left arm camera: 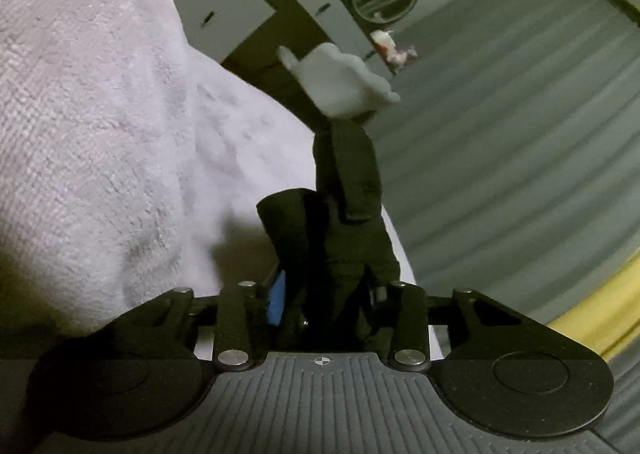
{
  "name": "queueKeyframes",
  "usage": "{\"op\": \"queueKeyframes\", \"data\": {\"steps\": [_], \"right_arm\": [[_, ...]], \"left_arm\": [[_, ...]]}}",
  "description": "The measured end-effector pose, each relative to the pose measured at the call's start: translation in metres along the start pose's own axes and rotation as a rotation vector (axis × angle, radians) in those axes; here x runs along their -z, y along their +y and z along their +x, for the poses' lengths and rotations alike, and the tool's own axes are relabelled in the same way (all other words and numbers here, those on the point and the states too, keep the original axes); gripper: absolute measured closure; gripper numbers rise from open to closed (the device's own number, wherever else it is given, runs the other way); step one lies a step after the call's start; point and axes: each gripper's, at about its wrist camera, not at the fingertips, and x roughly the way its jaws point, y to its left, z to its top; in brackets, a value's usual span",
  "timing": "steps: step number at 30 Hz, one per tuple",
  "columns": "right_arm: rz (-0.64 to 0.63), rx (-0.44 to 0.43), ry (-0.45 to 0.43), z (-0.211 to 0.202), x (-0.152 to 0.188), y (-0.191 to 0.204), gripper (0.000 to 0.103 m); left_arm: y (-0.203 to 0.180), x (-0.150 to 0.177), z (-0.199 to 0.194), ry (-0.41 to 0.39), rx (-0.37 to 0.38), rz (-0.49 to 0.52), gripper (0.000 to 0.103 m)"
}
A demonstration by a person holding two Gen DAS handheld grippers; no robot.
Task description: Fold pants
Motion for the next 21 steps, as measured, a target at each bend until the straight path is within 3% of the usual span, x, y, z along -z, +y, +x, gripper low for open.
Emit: {"op": "queueKeyframes", "data": {"steps": [1, 3, 8, 9, 10, 13, 19, 21], "right_arm": [[0.000, 0.000, 0.000, 0.000, 0.000, 0.000, 0.006], [-0.001, 0.001, -0.001, 0.000, 0.000, 0.000, 0.006], [-0.001, 0.001, -0.001, 0.000, -0.001, 0.001, 0.005], [-0.001, 0.001, 0.000, 0.000, -0.001, 0.001, 0.005], [-0.001, 0.001, 0.000, 0.000, -0.001, 0.001, 0.005], [0.000, 0.000, -0.001, 0.000, -0.001, 0.001, 0.005], [0.046, -0.025, -0.009, -0.002, -0.002, -0.003, 0.006], [0.077, -0.043, -0.020, -0.004, -0.004, -0.005, 0.006]], "left_arm": [[0.000, 0.001, 0.003, -0.007, -0.032, -0.003, 0.037], [0.001, 0.005, 0.010, -0.006, -0.073, -0.012, 0.018], [-0.017, 0.014, 0.031, 0.006, -0.217, 0.085, 0.012], [-0.021, 0.015, 0.032, 0.007, -0.244, 0.107, 0.016], [-0.023, 0.016, 0.031, 0.007, -0.264, 0.117, 0.030], [-0.020, 0.011, 0.020, 0.020, -0.188, 0.069, 0.058], [-0.074, 0.008, -0.017, -0.004, -0.088, 0.328, 0.082], [-0.104, 0.015, -0.032, -0.015, -0.030, 0.411, 0.083]]}}
